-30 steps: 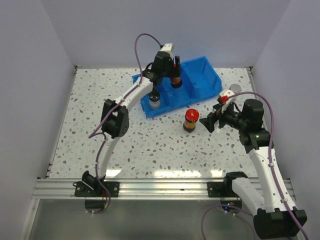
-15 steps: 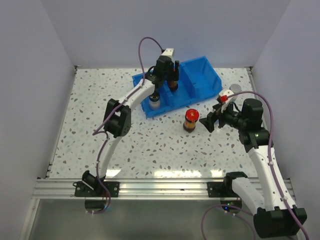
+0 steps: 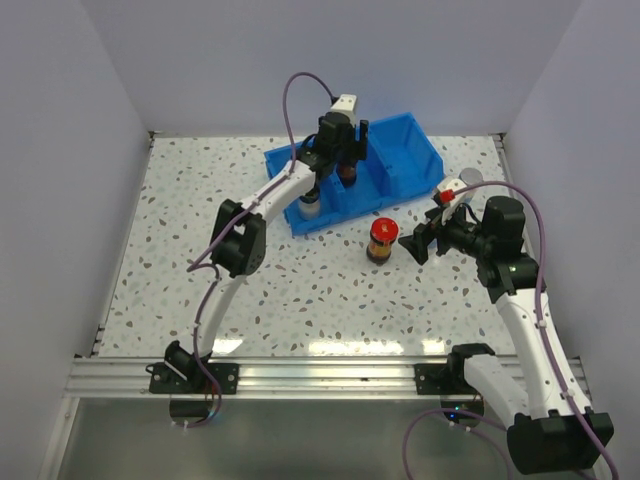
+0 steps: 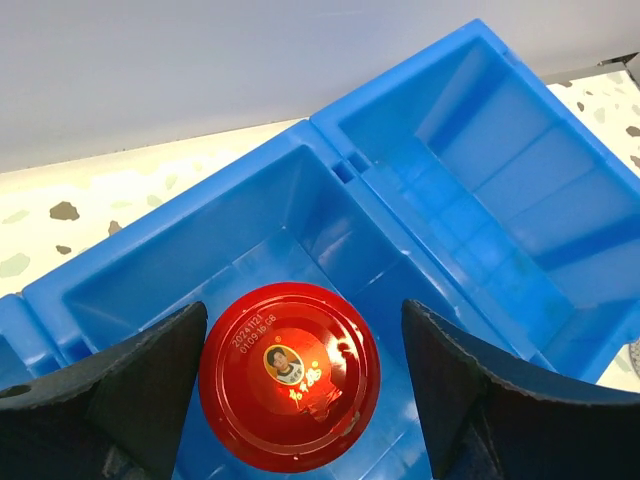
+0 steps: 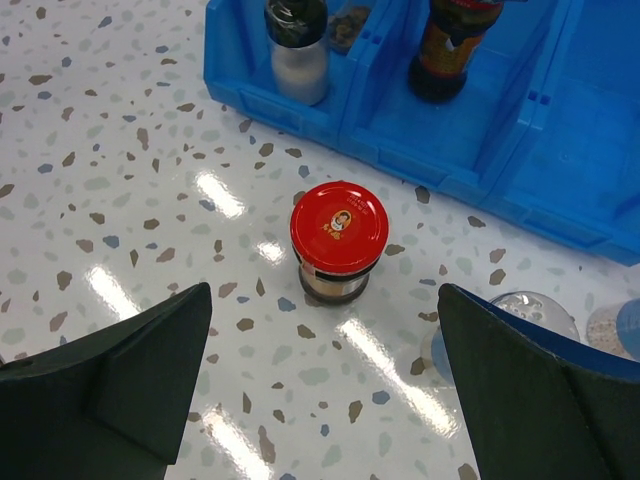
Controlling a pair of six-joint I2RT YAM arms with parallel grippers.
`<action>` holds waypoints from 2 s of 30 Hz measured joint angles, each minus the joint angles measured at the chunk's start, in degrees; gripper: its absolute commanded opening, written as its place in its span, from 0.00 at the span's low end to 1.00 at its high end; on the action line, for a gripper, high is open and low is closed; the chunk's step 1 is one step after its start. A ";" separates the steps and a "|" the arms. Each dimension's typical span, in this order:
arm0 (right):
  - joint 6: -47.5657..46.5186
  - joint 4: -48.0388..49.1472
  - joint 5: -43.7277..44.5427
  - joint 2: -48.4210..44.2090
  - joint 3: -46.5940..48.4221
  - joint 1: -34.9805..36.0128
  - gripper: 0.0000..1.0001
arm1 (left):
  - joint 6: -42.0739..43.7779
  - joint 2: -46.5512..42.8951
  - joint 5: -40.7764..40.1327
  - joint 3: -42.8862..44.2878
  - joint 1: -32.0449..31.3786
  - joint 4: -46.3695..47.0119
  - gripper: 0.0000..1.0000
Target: Organize the condiment bottles
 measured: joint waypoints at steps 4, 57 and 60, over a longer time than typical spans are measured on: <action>-0.17 -0.02 0.00 0.00 0.00 -0.02 0.99 | 0.39 -0.07 -0.17 0.02 -0.17 0.81 0.83; -4.24 -10.60 21.51 30.34 16.57 17.51 0.98 | 13.73 -109.42 -17.75 -95.82 -0.22 -1.81 1.00; -3.08 -11.13 22.01 32.81 17.92 18.91 0.98 | 13.75 -109.79 -17.79 -95.82 -0.22 -1.81 1.00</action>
